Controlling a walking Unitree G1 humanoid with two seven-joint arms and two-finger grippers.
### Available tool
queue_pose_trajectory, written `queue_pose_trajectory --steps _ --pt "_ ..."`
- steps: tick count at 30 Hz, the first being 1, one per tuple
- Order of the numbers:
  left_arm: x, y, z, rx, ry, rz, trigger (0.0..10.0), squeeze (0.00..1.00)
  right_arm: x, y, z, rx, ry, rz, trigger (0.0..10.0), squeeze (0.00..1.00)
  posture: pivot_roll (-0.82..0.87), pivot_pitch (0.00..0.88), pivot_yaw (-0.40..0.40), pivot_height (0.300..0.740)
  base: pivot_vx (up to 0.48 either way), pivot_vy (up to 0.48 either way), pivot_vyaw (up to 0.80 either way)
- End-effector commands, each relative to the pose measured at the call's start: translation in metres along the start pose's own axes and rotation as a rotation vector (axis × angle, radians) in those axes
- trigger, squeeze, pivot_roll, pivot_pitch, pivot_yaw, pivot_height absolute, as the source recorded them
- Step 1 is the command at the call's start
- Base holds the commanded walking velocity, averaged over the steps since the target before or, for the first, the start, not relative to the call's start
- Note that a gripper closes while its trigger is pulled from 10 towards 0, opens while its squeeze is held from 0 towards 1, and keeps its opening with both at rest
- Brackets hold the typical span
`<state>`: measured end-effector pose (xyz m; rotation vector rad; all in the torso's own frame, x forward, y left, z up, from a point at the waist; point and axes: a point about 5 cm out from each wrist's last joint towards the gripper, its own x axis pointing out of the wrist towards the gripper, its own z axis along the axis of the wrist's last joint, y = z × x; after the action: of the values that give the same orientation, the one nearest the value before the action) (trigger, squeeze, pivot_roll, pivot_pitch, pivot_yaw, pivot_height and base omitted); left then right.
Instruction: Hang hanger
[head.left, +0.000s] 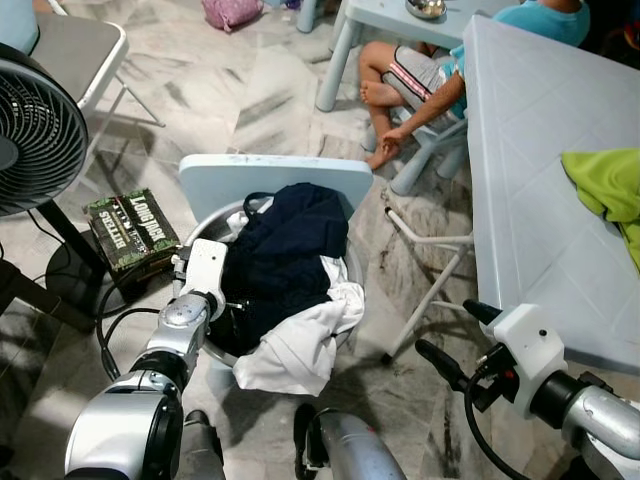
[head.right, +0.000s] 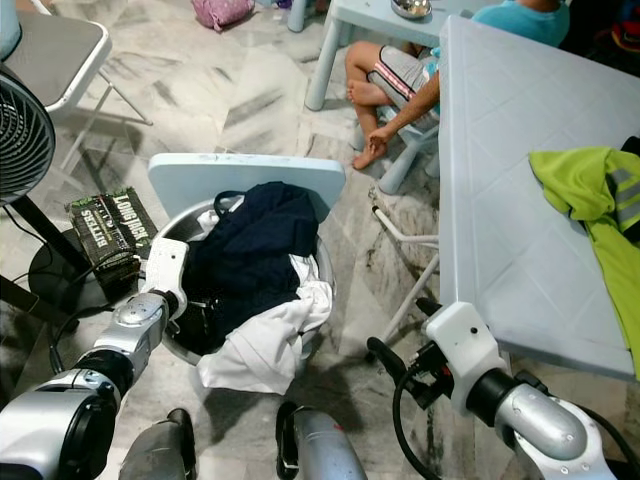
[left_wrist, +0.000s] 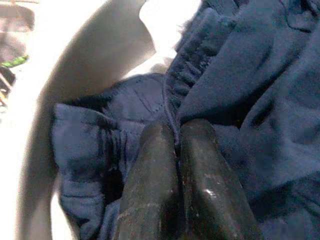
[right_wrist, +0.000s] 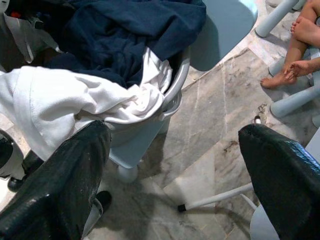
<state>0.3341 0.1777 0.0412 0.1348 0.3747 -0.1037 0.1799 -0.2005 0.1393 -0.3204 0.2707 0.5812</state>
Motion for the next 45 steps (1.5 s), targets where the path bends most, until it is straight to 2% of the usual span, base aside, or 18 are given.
queue_pose_trajectory --steps 1,9,12,13,14,15,17,20,23,29,31,32,33,34,37,41,44,45 --pt "0.001 -0.001 0.006 0.007 -0.042 0.018 0.0 0.0 0.001 0.0 -0.005 0.012 0.023 -0.008 10.0 0.0 -0.3 0.26 -0.19 0.74 0.0 0.0 0.0" --pt "0.003 -0.007 0.032 0.058 -0.193 -0.008 0.0 0.0 0.016 -0.001 -0.004 0.018 -0.019 -0.037 10.0 0.0 -0.26 0.23 -0.156 0.74 0.0 0.0 0.0" --pt "0.002 -0.013 0.046 0.123 -0.291 -0.033 0.0 0.0 0.028 -0.001 -0.003 0.03 -0.045 -0.051 10.0 0.0 -0.2 0.206 -0.128 0.74 0.0 0.0 0.0" --pt "0.002 -0.013 0.046 0.123 -0.291 -0.033 0.0 0.0 0.028 -0.001 -0.003 0.03 -0.045 -0.051 10.0 0.0 -0.2 0.206 -0.128 0.74 0.0 0.0 0.0" --pt "0.0 -0.019 0.054 0.19 -0.361 -0.066 0.0 0.0 0.037 0.001 -0.003 0.04 -0.064 -0.055 10.0 0.0 -0.18 0.196 -0.115 0.74 0.0 0.0 0.0" --pt "0.0 -0.019 0.054 0.19 -0.361 -0.066 0.0 0.0 0.037 0.001 -0.003 0.04 -0.064 -0.055 10.0 0.0 -0.18 0.196 -0.115 0.74 0.0 0.0 0.0" --pt "-0.007 -0.037 0.061 0.306 -0.45 -0.166 0.0 0.0 0.05 0.005 -0.002 0.056 -0.098 -0.065 10.0 0.0 -0.14 0.178 -0.093 0.74 0.0 0.0 0.0" --pt "-0.01 -0.045 0.062 0.337 -0.471 -0.21 0.0 0.0 0.055 0.006 -0.001 0.064 -0.109 -0.071 10.0 0.0 -0.12 0.169 -0.083 0.74 0.0 0.0 0.0" --pt "-0.02 -0.072 0.059 0.448 -0.491 -0.371 0.0 0.0 0.069 0.008 0.002 0.082 -0.144 -0.086 10.0 0.0 -0.08 0.151 -0.057 0.74 0.0 0.0 0.0" --pt "-0.029 -0.089 0.051 0.489 -0.459 -0.455 0.0 0.0 0.081 0.009 0.003 0.092 -0.176 -0.111 10.0 0.0 -0.05 0.13 -0.028 0.74 0.0 0.0 0.0" --pt "-0.034 -0.098 0.047 0.476 -0.425 -0.505 0.0 0.0 0.084 0.009 0.003 0.094 -0.182 -0.12 10.0 0.0 -0.04 0.124 -0.02 0.74 0.0 0.0 0.0" --pt "-0.04 -0.107 0.041 0.455 -0.379 -0.562 0.0 0.0 0.089 0.008 0.002 0.097 -0.19 -0.134 10.0 0.0 -0.02 0.114 -0.008 0.74 0.0 0.0 0.0" --pt "-0.04 -0.107 0.041 0.455 -0.379 -0.562 0.0 0.0 0.089 0.008 0.002 0.097 -0.19 -0.134 10.0 0.0 -0.02 0.114 -0.008 0.74 0.0 0.0 0.0" --pt "-0.044 -0.117 0.03 0.447 -0.313 -0.618 0.0 0.0 0.094 0.007 0.003 0.102 -0.202 -0.149 10.0 0.0 -0.01 0.11 -0.002 0.74 0.0 0.0 0.0" --pt "-0.045 -0.122 0.022 0.451 -0.25 -0.656 0.0 0.0 0.1 0.006 0.006 0.099 -0.22 -0.163 10.0 0.0 0.0 0.103 0.005 0.74 0.0 0.0 0.0" --pt "-0.042 -0.14 0.002 0.535 -0.081 -0.794 0.0 0.0 0.104 0.0 0.01 0.065 -0.233 -0.213 10.0 0.0 0.0 0.09 0.01 0.74 0.0 0.0 0.0" --pt "-0.044 -0.149 -0.003 0.617 -0.025 -0.865 0.0 0.0 0.102 -0.006 0.008 0.05 -0.227 -0.252 10.0 0.0 -0.01 0.086 0.013 0.74 0.0 0.0 0.0" --pt "-0.044 -0.151 -0.003 0.627 -0.014 -0.87 1.2 0.0 0.101 -0.007 0.007 0.043 -0.223 -0.262 10.0 0.0 -0.02 0.08 0.017 0.74 0.0 0.0 0.0"
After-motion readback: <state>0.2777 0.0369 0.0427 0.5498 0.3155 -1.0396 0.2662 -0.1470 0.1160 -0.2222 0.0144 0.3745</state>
